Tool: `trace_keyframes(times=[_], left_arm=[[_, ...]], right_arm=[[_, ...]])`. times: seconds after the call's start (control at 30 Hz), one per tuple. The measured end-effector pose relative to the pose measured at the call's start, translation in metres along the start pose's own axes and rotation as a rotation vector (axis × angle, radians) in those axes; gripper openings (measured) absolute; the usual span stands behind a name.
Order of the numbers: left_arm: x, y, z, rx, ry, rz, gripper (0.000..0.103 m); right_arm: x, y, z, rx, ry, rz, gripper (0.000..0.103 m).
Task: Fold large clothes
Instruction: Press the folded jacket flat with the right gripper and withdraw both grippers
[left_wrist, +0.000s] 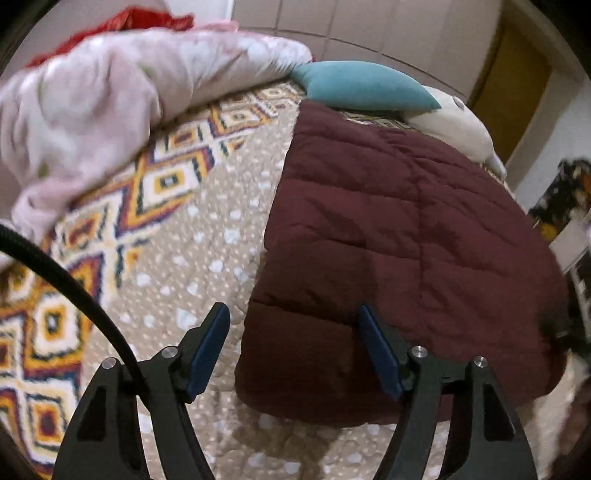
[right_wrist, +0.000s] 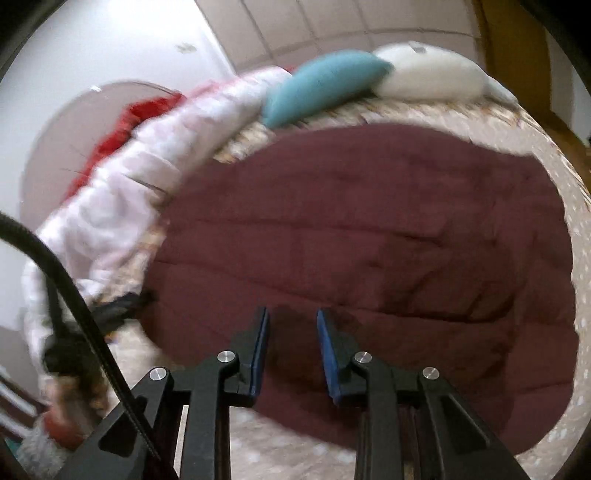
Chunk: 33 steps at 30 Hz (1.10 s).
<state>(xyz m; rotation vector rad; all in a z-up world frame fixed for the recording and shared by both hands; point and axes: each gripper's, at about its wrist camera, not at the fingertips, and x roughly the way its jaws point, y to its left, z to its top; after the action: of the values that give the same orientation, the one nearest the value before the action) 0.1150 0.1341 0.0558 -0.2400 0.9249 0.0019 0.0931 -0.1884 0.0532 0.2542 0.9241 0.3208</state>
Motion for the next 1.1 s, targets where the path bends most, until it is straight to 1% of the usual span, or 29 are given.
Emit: trace_keyframes(times=[0.03,0.13,0.2,0.23,0.27,0.37,0.4,0.47,0.53,0.6,0.7,0.77,0.87,0.93,1.0,1.07,1.1], left_arm=[[0.000,0.002,-0.001,-0.006,-0.001,-0.009,0.073],[-0.003,0.002,-0.002,0.018,-0.013,-0.011,0.073],[-0.009,0.002,-0.005,0.048,-0.020,0.000,0.073],[-0.012,0.002,-0.006,0.055,-0.022,0.004,0.073],[-0.022,0.003,-0.009,0.063,-0.033,0.022,0.073],[-0.046,0.005,-0.019,0.088,-0.078,0.076,0.073],[-0.057,0.007,-0.025,0.092,-0.093,0.100,0.073],[-0.073,0.011,-0.036,0.085,-0.114,0.120,0.073],[-0.086,0.016,-0.047,0.083,-0.125,0.124,0.073],[-0.094,0.017,-0.056,0.101,-0.140,0.161,0.073],[-0.097,0.022,-0.067,0.125,-0.146,0.189,0.073],[-0.097,0.027,-0.072,0.127,-0.147,0.189,0.073],[-0.097,0.036,-0.075,0.111,-0.148,0.182,0.073],[-0.094,0.040,-0.076,0.104,-0.141,0.180,0.073],[-0.090,0.046,-0.075,0.094,-0.128,0.182,0.073],[-0.089,0.050,-0.076,0.087,-0.117,0.193,0.073],[-0.090,0.051,-0.076,0.082,-0.116,0.196,0.073]], right_arm=[[0.008,-0.006,0.000,0.017,0.006,-0.016,0.025],[0.027,-0.020,0.001,0.072,0.033,-0.045,0.023],[0.024,-0.013,0.004,0.055,0.037,-0.075,0.024],[0.019,-0.005,0.007,0.025,0.029,-0.098,0.025],[0.012,0.003,0.010,0.003,0.013,-0.099,0.025],[-0.010,0.032,0.022,-0.037,-0.046,-0.043,0.025],[-0.013,0.045,0.029,-0.052,-0.062,-0.026,0.025],[-0.007,0.067,0.038,-0.078,-0.069,-0.004,0.025],[0.007,0.089,0.044,-0.117,-0.061,0.002,0.025],[0.031,0.116,0.055,-0.168,-0.036,-0.013,0.025],[0.064,0.139,0.071,-0.188,-0.004,-0.006,0.025],[0.098,0.150,0.081,-0.190,0.033,-0.042,0.025],[0.142,0.151,0.090,-0.177,0.080,-0.104,0.025],[0.159,0.149,0.093,-0.160,0.095,-0.130,0.025],[0.168,0.152,0.097,-0.171,0.093,-0.165,0.025],[0.163,0.153,0.097,-0.181,0.094,-0.177,0.025],[0.156,0.154,0.098,-0.182,0.089,-0.167,0.025]])
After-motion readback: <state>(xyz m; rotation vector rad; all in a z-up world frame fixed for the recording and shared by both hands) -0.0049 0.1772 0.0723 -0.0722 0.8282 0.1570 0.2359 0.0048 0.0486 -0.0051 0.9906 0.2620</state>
